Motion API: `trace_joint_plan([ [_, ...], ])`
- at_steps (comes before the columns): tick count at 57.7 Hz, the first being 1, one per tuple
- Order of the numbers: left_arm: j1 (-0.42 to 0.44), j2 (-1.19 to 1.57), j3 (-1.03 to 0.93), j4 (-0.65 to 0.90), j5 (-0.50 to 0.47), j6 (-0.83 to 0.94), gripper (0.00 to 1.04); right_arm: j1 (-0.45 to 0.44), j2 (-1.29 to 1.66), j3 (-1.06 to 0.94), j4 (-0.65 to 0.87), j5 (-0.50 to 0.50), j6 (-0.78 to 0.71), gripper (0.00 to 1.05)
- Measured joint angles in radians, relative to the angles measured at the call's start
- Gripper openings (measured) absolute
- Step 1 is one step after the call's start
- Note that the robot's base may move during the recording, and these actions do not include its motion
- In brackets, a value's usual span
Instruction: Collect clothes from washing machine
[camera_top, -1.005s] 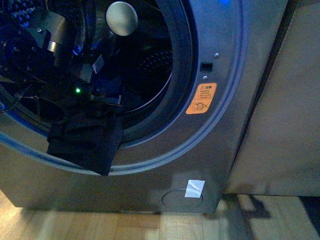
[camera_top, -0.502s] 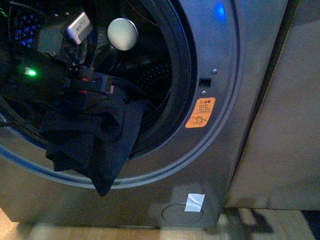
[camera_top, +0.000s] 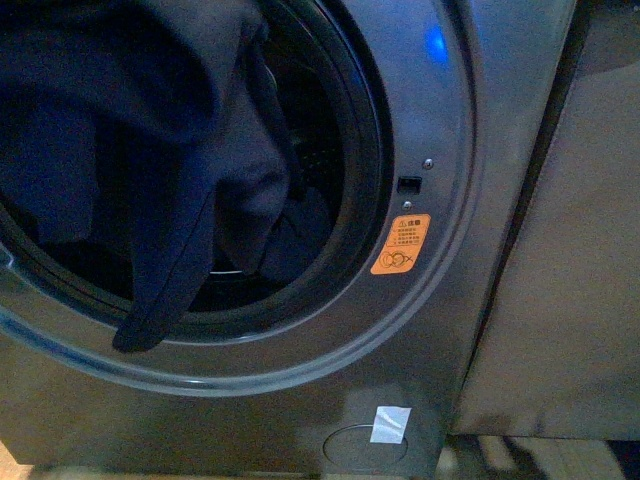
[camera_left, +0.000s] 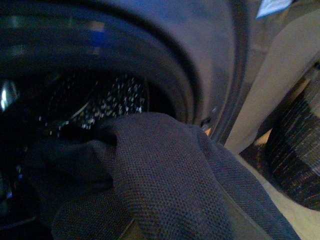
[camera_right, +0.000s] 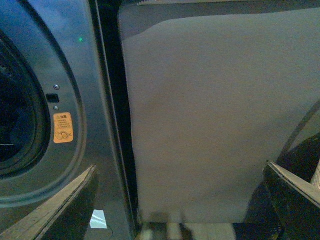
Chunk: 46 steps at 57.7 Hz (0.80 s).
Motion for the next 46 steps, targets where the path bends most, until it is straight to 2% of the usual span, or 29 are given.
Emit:
trace_joint_plan([
  [8,-0.060,-0.064,0.086,-0.043,0.009,0.006,0.07,0.000,0.000,0.000,0.000,0.000,0.000,0.97],
  [18,-0.197,-0.021,0.389,-0.144,-0.025,0.043,0.07,0.000,0.000,0.000,0.000,0.000,0.000,0.97],
  [46,-0.351,0.386,1.162,-0.389,-0.164,0.001,0.07,0.000,0.000,0.000,0.000,0.000,0.000,0.97],
])
